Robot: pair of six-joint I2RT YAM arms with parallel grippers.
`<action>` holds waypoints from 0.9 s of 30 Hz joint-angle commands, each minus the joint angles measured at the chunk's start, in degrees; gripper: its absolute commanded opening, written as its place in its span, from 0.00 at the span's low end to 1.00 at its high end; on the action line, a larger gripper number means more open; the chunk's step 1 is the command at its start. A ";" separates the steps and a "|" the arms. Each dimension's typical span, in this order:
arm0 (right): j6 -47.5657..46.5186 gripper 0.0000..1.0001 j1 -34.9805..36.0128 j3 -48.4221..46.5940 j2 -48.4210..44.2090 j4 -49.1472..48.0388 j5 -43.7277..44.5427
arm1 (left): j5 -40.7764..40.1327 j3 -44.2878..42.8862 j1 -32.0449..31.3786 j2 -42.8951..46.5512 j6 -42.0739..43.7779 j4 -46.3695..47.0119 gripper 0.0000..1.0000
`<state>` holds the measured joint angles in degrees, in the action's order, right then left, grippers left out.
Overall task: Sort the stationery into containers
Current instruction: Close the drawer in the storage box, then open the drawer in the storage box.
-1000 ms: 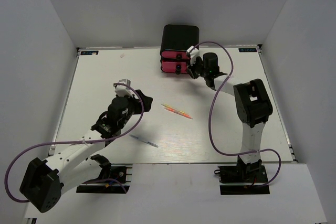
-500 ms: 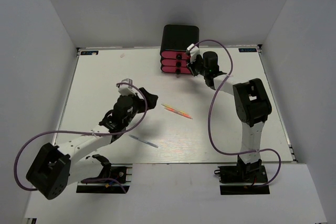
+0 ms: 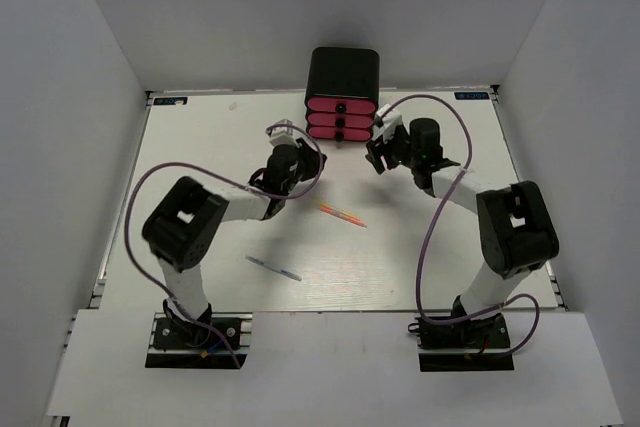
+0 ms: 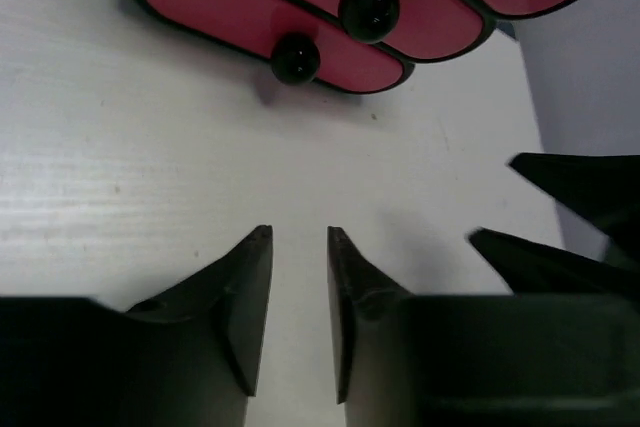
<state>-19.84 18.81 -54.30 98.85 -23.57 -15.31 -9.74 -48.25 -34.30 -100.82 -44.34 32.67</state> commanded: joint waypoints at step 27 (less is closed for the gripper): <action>9.11 0.33 -10.81 6.49 -10.78 5.99 -10.97 | 8.33 -30.14 5.12 -29.78 -11.47 5.48 0.58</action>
<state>-10.96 8.56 -46.98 87.79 -16.40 -24.56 -2.72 -75.79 -29.30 -130.54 -54.83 36.56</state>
